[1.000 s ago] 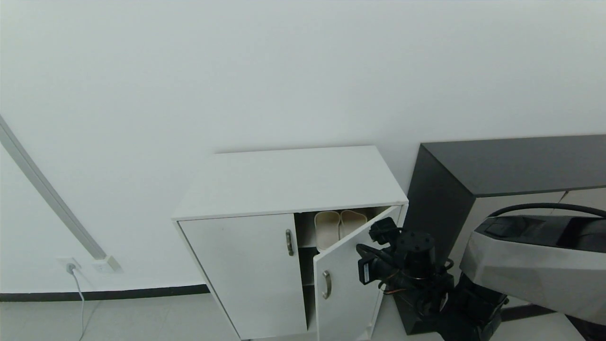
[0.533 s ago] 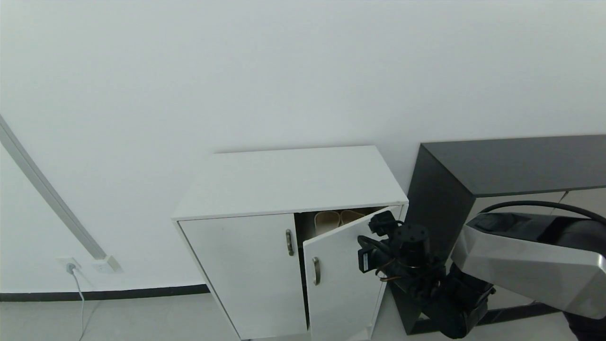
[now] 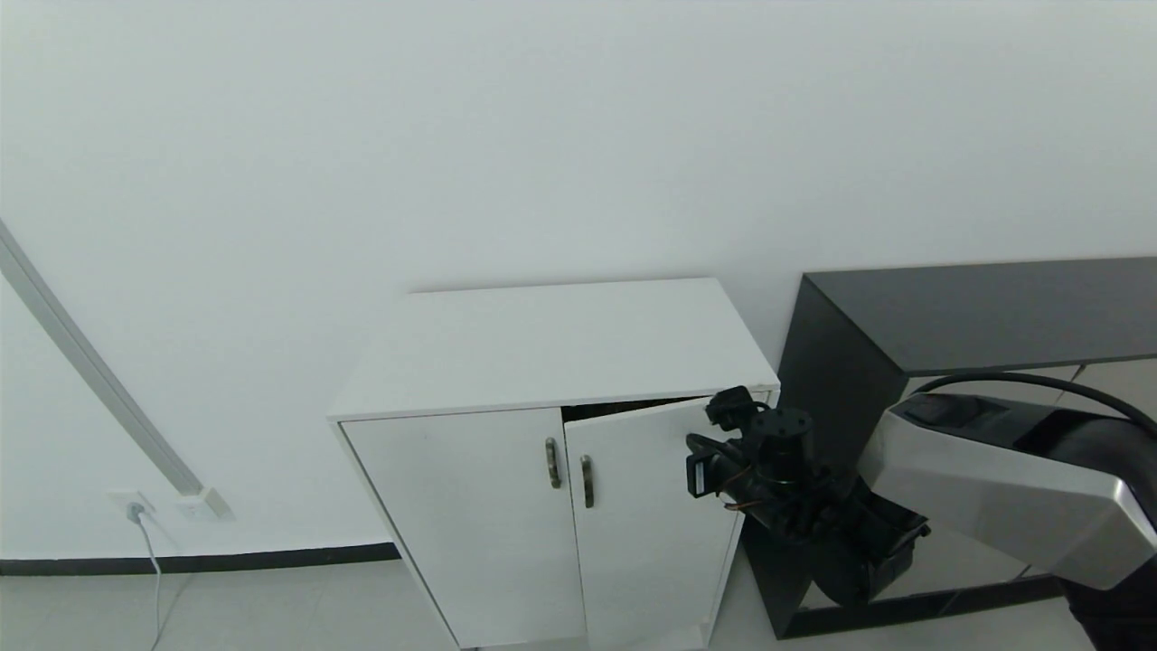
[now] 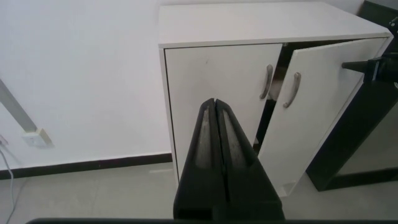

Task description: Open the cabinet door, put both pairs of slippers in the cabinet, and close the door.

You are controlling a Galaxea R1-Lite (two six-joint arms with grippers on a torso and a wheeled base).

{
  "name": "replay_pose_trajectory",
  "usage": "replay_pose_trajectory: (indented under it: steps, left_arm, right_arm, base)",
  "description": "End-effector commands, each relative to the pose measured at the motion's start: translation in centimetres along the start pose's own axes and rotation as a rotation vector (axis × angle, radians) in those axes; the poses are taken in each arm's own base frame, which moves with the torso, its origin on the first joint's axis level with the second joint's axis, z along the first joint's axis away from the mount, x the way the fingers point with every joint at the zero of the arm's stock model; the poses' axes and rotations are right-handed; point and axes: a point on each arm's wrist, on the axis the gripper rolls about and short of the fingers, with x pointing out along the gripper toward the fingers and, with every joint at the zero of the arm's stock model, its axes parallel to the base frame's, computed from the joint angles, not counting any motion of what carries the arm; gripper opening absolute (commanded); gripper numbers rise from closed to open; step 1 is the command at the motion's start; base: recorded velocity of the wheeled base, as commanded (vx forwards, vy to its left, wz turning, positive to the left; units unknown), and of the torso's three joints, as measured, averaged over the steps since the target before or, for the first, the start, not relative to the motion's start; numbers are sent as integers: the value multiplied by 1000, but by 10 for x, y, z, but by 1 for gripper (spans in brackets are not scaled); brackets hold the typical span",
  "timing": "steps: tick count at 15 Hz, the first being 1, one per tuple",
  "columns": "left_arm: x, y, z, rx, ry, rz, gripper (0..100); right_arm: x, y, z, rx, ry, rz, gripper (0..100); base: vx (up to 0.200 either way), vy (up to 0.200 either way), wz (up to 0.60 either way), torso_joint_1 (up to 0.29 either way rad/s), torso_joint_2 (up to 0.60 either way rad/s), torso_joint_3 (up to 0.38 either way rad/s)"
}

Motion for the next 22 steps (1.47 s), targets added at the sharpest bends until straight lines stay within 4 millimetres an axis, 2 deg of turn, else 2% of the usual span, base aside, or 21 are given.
replay_pose_trajectory:
  steps: [1,22]
  left_arm:
    - [0,0,0,0,1,0,0]
    - [0,0,0,0,1,0,0]
  right_arm:
    - [2,-5,0,3,-4,-6,0]
    - [5,-7,4,-5,-19,-11,0]
  base:
    - [0,0,0,0,0,0]
    - [0,0,0,0,0,0]
